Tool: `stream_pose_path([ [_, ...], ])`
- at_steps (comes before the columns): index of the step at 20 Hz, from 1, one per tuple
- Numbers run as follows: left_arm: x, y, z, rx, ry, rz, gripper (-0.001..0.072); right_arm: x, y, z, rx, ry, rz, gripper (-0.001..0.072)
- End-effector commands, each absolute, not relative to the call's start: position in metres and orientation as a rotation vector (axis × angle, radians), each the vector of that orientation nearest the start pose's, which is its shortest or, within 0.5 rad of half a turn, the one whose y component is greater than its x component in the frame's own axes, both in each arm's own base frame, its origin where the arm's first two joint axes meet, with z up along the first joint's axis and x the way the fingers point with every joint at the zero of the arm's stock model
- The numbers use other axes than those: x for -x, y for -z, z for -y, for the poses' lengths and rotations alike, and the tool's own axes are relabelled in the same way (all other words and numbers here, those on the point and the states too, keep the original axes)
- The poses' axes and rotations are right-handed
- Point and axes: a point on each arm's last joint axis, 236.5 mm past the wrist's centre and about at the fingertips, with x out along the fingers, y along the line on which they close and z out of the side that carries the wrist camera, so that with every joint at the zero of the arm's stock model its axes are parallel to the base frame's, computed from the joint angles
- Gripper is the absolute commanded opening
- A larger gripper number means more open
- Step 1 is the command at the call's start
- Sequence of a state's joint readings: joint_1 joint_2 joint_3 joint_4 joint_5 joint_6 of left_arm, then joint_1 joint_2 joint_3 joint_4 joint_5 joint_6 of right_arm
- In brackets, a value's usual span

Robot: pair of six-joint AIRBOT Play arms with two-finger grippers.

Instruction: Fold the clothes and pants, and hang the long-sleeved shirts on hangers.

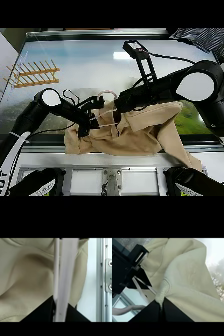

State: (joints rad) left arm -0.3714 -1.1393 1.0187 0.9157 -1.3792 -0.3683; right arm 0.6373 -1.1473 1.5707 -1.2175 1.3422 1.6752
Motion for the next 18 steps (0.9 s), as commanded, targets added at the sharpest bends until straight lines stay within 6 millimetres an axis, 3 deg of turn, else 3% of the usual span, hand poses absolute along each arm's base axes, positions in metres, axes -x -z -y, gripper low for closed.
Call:
stream_pose_path([
  [1, -0.227, -0.047, 0.241, -0.579, 1.486, -0.887, 0.002, -0.261, -0.212, -0.297, -0.027, -0.833, -1.039, 0.0111],
  [2, -0.228, -0.047, 0.241, -0.579, 1.486, -0.888, 0.002, -0.258, -0.21, -0.293, -0.017, -0.829, -1.062, 0.0324],
  [3, -0.227, -0.047, 0.241, -0.579, 1.486, -0.887, 0.002, -0.257, -0.207, -0.288, -0.011, -0.822, -1.081, 0.0474],
  [4, -0.228, -0.047, 0.241, -0.58, 1.486, -0.888, 0.002, -0.255, -0.205, -0.282, -0.005, -0.811, -1.104, 0.0502],
  [15, -0.227, -0.047, 0.241, -0.579, 1.486, -0.889, 0.002, -0.291, -0.22, -0.214, -0.067, -0.666, -1.049, 0.0506],
  [18, -0.228, -0.047, 0.241, -0.579, 1.485, -0.889, 0.002, -0.296, -0.226, -0.208, -0.088, -0.691, -1.028, 0.0507],
])
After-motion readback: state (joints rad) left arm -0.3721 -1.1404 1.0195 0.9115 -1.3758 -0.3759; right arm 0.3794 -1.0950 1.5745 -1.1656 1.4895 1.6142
